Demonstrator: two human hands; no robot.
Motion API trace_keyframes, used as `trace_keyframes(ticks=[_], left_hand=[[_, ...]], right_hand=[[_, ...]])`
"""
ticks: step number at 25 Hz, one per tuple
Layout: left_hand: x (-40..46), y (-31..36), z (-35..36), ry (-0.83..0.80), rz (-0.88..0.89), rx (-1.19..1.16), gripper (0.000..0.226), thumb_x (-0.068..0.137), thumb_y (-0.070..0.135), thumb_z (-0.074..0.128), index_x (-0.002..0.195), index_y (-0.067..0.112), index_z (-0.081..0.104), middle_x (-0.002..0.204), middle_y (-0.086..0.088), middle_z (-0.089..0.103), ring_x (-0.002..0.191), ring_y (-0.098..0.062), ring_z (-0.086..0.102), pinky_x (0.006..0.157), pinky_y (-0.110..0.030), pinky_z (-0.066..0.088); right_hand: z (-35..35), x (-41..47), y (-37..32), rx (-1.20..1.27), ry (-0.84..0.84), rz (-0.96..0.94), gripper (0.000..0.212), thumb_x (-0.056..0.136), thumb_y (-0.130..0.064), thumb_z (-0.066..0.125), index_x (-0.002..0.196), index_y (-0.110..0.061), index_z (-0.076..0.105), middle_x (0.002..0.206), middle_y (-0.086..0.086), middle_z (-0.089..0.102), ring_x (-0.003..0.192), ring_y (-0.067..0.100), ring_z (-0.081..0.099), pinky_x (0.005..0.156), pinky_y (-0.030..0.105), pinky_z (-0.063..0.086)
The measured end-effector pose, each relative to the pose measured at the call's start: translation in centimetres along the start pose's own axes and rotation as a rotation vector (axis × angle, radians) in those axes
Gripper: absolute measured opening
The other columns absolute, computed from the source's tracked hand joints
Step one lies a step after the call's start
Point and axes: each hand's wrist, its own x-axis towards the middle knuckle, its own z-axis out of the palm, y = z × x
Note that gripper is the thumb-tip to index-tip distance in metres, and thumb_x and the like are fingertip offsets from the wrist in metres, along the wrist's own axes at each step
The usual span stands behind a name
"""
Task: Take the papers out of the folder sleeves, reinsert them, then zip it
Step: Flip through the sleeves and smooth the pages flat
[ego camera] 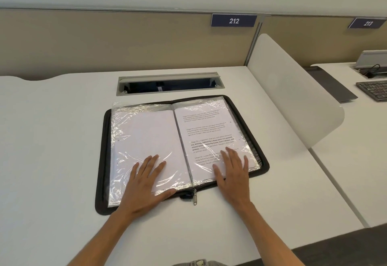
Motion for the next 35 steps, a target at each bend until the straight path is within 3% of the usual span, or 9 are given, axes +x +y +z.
trace_keyframes(ticks=[8, 14, 18, 22, 25, 27, 30, 33, 35], left_hand=[[-1.3, -7.4, -2.8, 0.199, -0.323, 0.072, 0.081, 0.085, 0.074, 0.031, 0.139, 0.016, 0.048, 0.15, -0.005, 0.039, 0.141, -0.024, 0.03, 0.114, -0.05, 0.02], [-2.1, -9.9, -3.0, 0.096, -0.445, 0.082, 0.086, 0.084, 0.074, 0.022, 0.149, 0.019, 0.034, 0.159, 0.003, 0.023, 0.146, -0.02, 0.016, 0.118, -0.044, 0.013], [-2.1, -9.7, -3.1, 0.114, -0.463, 0.043, 0.08, 0.088, 0.068, 0.016, 0.15, 0.02, 0.033, 0.16, 0.003, 0.023, 0.146, -0.022, 0.017, 0.118, -0.044, 0.013], [-2.2, -9.5, -3.1, 0.169, -0.452, -0.038, 0.072, 0.094, 0.055, 0.007, 0.148, 0.019, 0.038, 0.159, 0.001, 0.025, 0.146, -0.023, 0.02, 0.118, -0.046, 0.014], [-2.2, -9.7, -3.1, 0.172, -0.448, -0.023, 0.069, 0.094, 0.054, 0.013, 0.147, 0.018, 0.04, 0.158, 0.0, 0.027, 0.146, -0.023, 0.021, 0.117, -0.045, 0.014], [-2.3, -9.8, -2.9, 0.164, -0.451, -0.01, 0.069, 0.093, 0.056, 0.02, 0.146, 0.019, 0.04, 0.158, 0.001, 0.028, 0.146, -0.022, 0.02, 0.118, -0.044, 0.013], [-2.4, -9.9, -2.9, 0.158, -0.451, -0.025, 0.07, 0.091, 0.06, 0.023, 0.147, 0.021, 0.04, 0.158, 0.004, 0.026, 0.146, -0.02, 0.017, 0.119, -0.043, 0.012], [-2.4, -9.9, -2.9, 0.166, -0.446, -0.022, 0.072, 0.09, 0.062, 0.022, 0.146, 0.02, 0.04, 0.158, 0.004, 0.027, 0.146, -0.02, 0.018, 0.119, -0.043, 0.012], [-2.4, -9.9, -2.8, 0.169, -0.444, -0.017, 0.073, 0.09, 0.062, 0.021, 0.146, 0.02, 0.041, 0.158, 0.003, 0.028, 0.146, -0.021, 0.019, 0.118, -0.044, 0.013]], right_hand=[[1.7, -1.6, -10.8, 0.199, -0.245, -0.313, 0.053, 0.1, -0.054, 0.035, 0.133, -0.017, 0.055, 0.149, 0.001, 0.045, 0.14, 0.016, 0.037, 0.121, 0.044, 0.012], [2.5, 1.0, -18.0, 0.201, -0.713, -0.249, 0.081, 0.092, -0.067, 0.037, 0.155, -0.02, 0.019, 0.165, -0.002, 0.004, 0.151, 0.014, -0.004, 0.121, 0.043, -0.007], [4.6, 0.0, -19.6, 0.096, -0.731, -0.246, 0.08, 0.092, -0.07, 0.033, 0.156, -0.031, 0.004, 0.164, -0.004, -0.011, 0.149, 0.016, -0.016, 0.118, 0.048, -0.015], [5.0, -0.3, -19.3, 0.146, -0.641, -0.224, 0.052, 0.105, -0.045, 0.024, 0.155, -0.034, 0.016, 0.165, -0.004, 0.001, 0.151, 0.016, -0.006, 0.118, 0.045, -0.011], [3.8, 0.5, -19.7, 0.401, -0.665, -0.053, 0.045, 0.107, -0.035, 0.024, 0.152, -0.032, 0.028, 0.161, -0.012, 0.018, 0.149, 0.006, 0.006, 0.12, 0.038, -0.009], [2.5, 1.3, -19.6, 0.76, -0.697, 0.204, 0.042, 0.107, -0.035, 0.029, 0.146, -0.027, 0.042, 0.149, -0.014, 0.038, 0.141, 0.003, 0.026, 0.122, 0.035, 0.01], [1.5, 2.3, -18.3, 1.143, -0.427, 0.62, 0.027, 0.105, -0.029, 0.041, 0.125, -0.024, 0.059, 0.127, -0.001, 0.062, 0.12, 0.016, 0.056, 0.102, 0.028, 0.044], [1.0, 2.8, -16.5, 1.241, -0.19, 1.0, 0.035, 0.102, -0.029, 0.048, 0.136, -0.019, 0.052, 0.136, 0.003, 0.055, 0.125, 0.024, 0.052, 0.106, 0.042, 0.043], [-0.4, 2.8, -15.2, 1.288, -0.038, 1.01, 0.037, 0.102, -0.036, 0.047, 0.136, -0.02, 0.051, 0.13, 0.001, 0.059, 0.121, 0.021, 0.055, 0.103, 0.042, 0.045]])
